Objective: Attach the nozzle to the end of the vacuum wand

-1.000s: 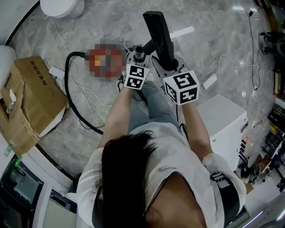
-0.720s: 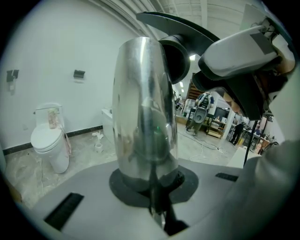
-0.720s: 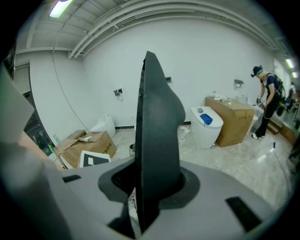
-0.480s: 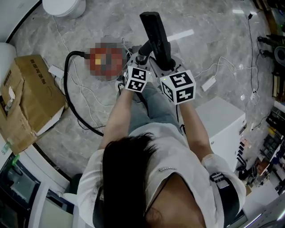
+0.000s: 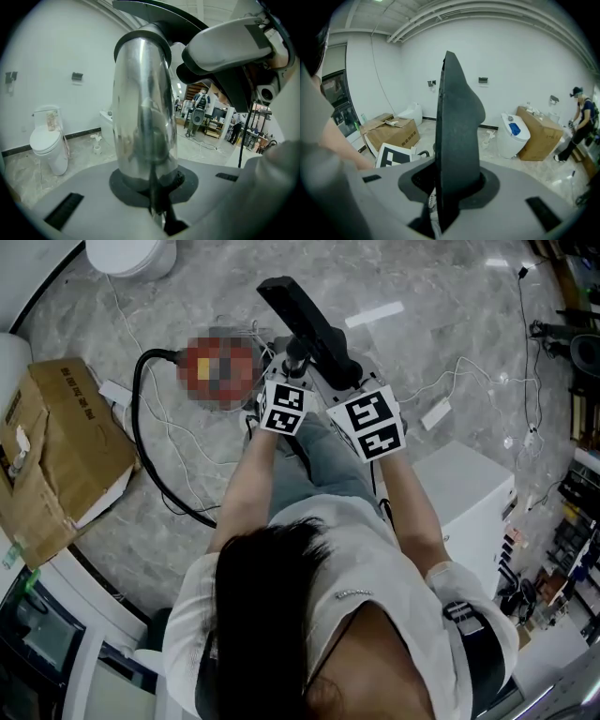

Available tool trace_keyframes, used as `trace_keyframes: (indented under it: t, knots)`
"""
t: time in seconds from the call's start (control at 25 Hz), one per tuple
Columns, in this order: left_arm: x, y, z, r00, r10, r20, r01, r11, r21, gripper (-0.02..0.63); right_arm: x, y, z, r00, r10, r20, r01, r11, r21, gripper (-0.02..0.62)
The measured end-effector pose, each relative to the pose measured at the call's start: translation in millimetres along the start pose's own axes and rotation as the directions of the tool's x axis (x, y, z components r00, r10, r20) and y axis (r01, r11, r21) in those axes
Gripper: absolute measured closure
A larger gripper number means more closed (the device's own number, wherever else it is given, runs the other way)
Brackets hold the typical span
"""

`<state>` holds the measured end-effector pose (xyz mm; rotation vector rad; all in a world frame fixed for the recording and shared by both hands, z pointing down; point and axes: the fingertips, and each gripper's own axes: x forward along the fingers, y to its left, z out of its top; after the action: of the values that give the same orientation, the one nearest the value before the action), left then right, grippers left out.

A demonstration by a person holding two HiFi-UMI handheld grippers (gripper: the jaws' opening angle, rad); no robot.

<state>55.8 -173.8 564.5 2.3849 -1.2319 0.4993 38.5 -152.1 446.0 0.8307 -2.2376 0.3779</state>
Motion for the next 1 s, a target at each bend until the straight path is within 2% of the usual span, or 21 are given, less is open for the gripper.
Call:
trace_keyframes:
  t: [0.24,0.4,0.72,1.0]
  knots:
    - [-1.8,-0.3,3.1,1.0,0.004,0.008,-0.004,1.0,0.001,0.581,-2.8,2.3,4.0,0.999,-0.034,-0.036,0.028,0.986,-0.161,0.472]
    - [-4.7,-0.7,2.5,1.0,0.006,0.005,-0.006,1.0,-0.002,0.581,-3.1,5.7,4.5,0.998,-0.032,-0.062,0.016,0.971,-0.238,0.472]
    - [-11.0,0.6,-1.3,1.0,0.007,0.007,-0.007,1.0,0.0,0.581,0.9,16.6,-3.9,0.988,0.019,-0.155,-0.061,0.96,-0.272,0.488]
    - [-11.5,0.3,-0.2,1.0,0.0,0.011,0.0,1.0,0.007,0.581,4.1,21.8,-11.3,0.964,0.074,-0.254,-0.145,0.95,-0.275,0.505]
